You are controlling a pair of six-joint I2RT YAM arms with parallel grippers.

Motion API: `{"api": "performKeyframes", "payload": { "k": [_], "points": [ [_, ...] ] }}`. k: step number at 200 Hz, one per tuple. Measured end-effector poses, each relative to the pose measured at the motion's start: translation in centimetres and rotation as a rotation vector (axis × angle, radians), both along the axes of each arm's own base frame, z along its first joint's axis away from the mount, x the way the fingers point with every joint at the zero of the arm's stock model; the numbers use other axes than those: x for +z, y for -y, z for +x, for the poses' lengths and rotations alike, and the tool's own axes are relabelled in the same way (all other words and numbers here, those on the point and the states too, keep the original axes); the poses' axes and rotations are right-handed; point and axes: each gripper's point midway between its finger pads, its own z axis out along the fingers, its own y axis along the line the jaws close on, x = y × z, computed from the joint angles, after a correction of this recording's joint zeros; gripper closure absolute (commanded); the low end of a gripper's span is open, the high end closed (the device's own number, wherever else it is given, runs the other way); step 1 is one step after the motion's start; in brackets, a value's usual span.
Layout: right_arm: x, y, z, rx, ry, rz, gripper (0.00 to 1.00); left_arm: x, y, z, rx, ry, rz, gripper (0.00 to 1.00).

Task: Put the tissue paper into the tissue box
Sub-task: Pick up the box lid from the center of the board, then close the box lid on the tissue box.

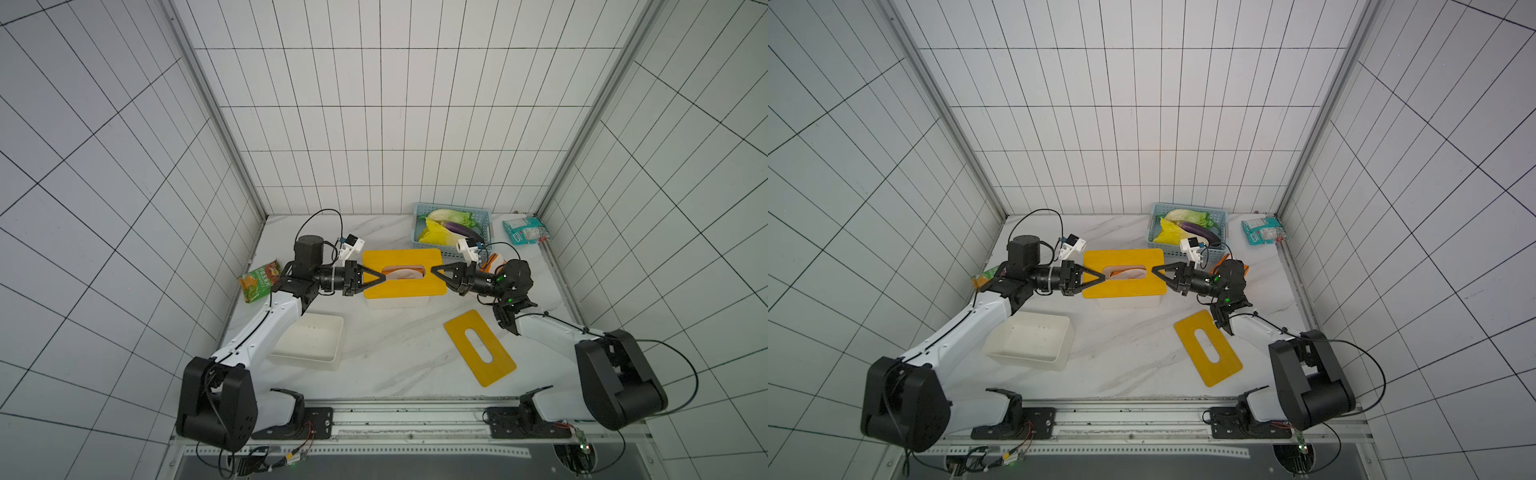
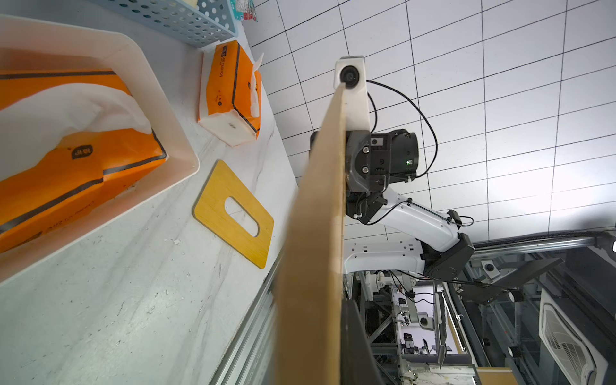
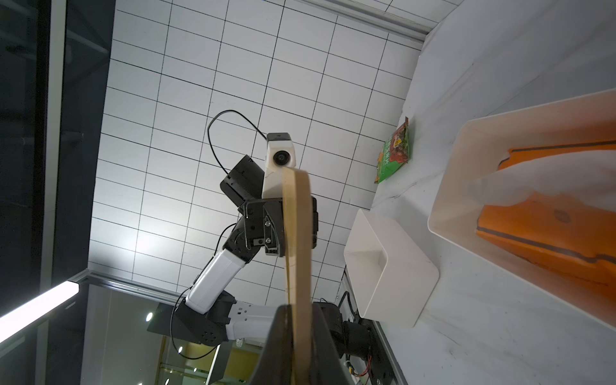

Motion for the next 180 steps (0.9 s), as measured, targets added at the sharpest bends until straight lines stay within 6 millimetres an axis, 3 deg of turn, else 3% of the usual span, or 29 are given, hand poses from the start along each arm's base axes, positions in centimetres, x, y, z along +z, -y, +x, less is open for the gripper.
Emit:
{"api": "performKeyframes", "payload": {
  "k": [28,61,107,143,180],
  "points": [
    [-1.1,-0.1,0.1,0.001,-0.035,-0.027,1.00,-0.7,0.0,0.5,0.024,0.000,0.024,0.42],
    [-2.2,-0.2,0.6,-0.007,-0.048,-0.074,1.00,-1.2,-1.1,2.3,0.097,0.021,0.113,0.29],
    [-4.0,0.1,1.8,-0.036,-0.077,-0.129,1.00,-0.9,-4.9,6.7,0.314,0.164,0.356,0.08],
    [-6.4,-0.4,3.8,-0.044,-0.137,-0.163,1.00,-1.6,-6.8,8.2,0.407,0.219,0.492,0.02],
    [-7.9,-1.1,5.6,-0.046,-0.169,-0.180,1.00,-2.5,-7.5,9.3,0.429,0.233,0.562,0.02]
  ]
}}
